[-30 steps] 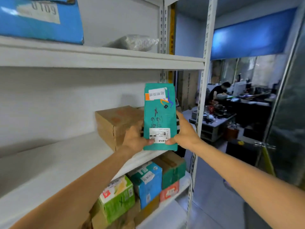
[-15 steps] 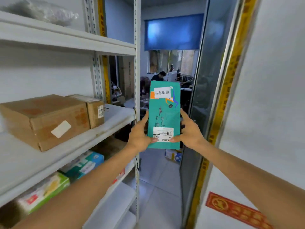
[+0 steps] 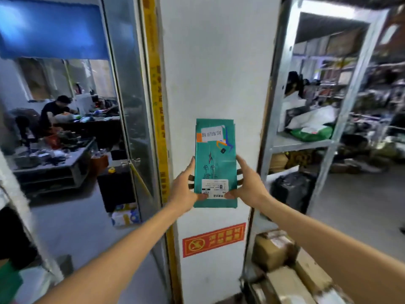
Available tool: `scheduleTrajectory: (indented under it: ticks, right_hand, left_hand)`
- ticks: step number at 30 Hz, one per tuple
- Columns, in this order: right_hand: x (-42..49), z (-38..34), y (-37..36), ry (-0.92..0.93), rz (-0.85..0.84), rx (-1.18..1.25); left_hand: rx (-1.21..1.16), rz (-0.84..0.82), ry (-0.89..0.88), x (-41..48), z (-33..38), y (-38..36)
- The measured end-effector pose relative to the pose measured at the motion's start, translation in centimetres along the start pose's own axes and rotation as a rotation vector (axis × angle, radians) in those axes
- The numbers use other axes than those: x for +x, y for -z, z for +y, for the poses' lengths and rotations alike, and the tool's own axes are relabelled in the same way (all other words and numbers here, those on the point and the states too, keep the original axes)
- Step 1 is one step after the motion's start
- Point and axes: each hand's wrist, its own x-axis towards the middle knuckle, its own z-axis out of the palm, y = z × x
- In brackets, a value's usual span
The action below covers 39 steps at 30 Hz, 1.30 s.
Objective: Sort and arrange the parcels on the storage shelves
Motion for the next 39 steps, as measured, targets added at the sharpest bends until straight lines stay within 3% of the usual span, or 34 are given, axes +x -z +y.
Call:
scheduleTrajectory:
  ticks: [12, 17, 39]
  right_hand:
    - [-7.9, 13.0, 17.7, -0.33, 0.44, -0.118]
    - [-9.7, 18.4, 23.6, -0.439, 0.555, -0.201]
    - [-2.5, 41.2, 28.9, -0.869, 0.833, -0.092]
  left_hand:
    - [-0.117, -0.52, -0.194, 6.2, 9.1, -23.9]
    - [-0.163, -0.618, -0.276, 7.1, 11.5, -33.0]
    - [-0.165, -1.129, -0.369, 21.8, 8.1, -59.7]
